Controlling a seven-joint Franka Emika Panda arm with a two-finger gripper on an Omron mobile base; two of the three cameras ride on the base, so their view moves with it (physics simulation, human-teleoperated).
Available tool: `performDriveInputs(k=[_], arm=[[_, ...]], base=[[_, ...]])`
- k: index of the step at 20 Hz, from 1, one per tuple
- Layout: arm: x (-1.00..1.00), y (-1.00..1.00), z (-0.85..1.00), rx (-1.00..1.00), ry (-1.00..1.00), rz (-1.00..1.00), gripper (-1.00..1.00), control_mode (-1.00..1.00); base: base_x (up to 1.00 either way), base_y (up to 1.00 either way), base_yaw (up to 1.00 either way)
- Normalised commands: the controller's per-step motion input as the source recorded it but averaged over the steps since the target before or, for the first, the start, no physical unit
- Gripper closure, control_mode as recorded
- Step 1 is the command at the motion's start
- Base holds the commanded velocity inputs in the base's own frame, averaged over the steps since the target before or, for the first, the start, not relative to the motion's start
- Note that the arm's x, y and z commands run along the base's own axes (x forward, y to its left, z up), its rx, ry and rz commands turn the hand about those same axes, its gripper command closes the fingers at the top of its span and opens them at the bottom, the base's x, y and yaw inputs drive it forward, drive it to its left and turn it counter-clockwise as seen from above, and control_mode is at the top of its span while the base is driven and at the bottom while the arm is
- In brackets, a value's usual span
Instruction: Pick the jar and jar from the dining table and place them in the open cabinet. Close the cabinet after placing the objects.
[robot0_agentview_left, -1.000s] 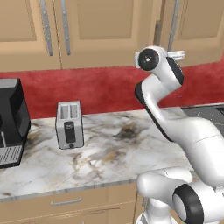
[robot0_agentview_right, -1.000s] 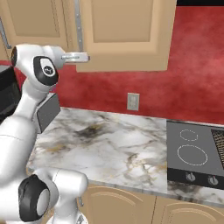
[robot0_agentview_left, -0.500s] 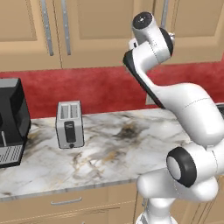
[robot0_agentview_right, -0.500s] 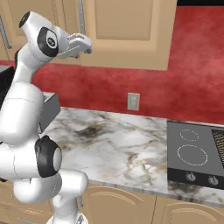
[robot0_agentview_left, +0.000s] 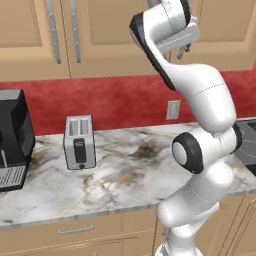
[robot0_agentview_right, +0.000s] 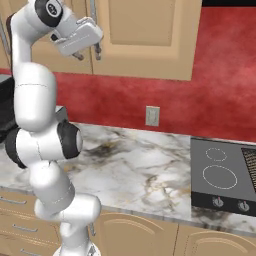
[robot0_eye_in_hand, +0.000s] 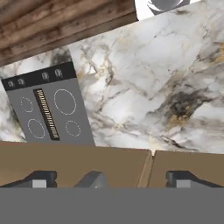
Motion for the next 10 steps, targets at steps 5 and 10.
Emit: performDriveInputs(k=[5, 10], arm=[[-0.82, -0.89, -1.00, 0.29, -0.74, 0.01, -1.00, -1.00], [-1.00, -0.42, -1.00, 0.29, -0.47, 0.00, -1.00, -1.00]], base=[[0.00, 0.00, 0.00], [0.00, 0.00, 0.00]])
